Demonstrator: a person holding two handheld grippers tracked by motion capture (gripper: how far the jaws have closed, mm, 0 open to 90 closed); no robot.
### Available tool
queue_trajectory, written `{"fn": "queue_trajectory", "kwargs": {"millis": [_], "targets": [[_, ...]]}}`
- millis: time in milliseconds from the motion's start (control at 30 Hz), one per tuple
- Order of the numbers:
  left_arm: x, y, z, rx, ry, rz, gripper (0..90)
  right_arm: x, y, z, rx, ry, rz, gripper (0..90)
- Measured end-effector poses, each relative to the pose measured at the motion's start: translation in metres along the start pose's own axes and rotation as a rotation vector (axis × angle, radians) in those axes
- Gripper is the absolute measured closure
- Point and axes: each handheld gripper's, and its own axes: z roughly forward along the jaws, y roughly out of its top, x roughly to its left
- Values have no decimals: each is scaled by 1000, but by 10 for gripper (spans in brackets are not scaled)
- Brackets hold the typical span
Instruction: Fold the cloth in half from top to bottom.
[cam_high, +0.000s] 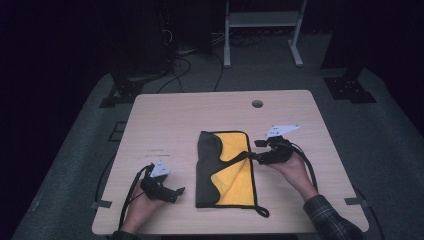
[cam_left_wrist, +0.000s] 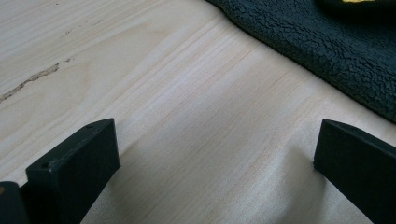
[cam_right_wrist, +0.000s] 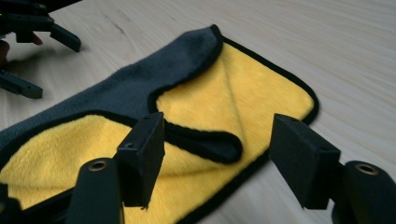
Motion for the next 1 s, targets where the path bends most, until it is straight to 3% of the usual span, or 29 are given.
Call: {"fn": "queue_trajectory", "kwargs": {"millis": [567, 900, 1000], "targets": [[0, 0, 0, -1, 0, 0, 0, 31, 18, 70, 58, 76, -72, 423], [0, 0, 0, -1, 0, 0, 0, 43, 11, 99, 128, 67, -120, 520], [0, 0, 0, -1, 1, -1, 0, 45, 9, 102, 132, 36, -143, 652]]}}
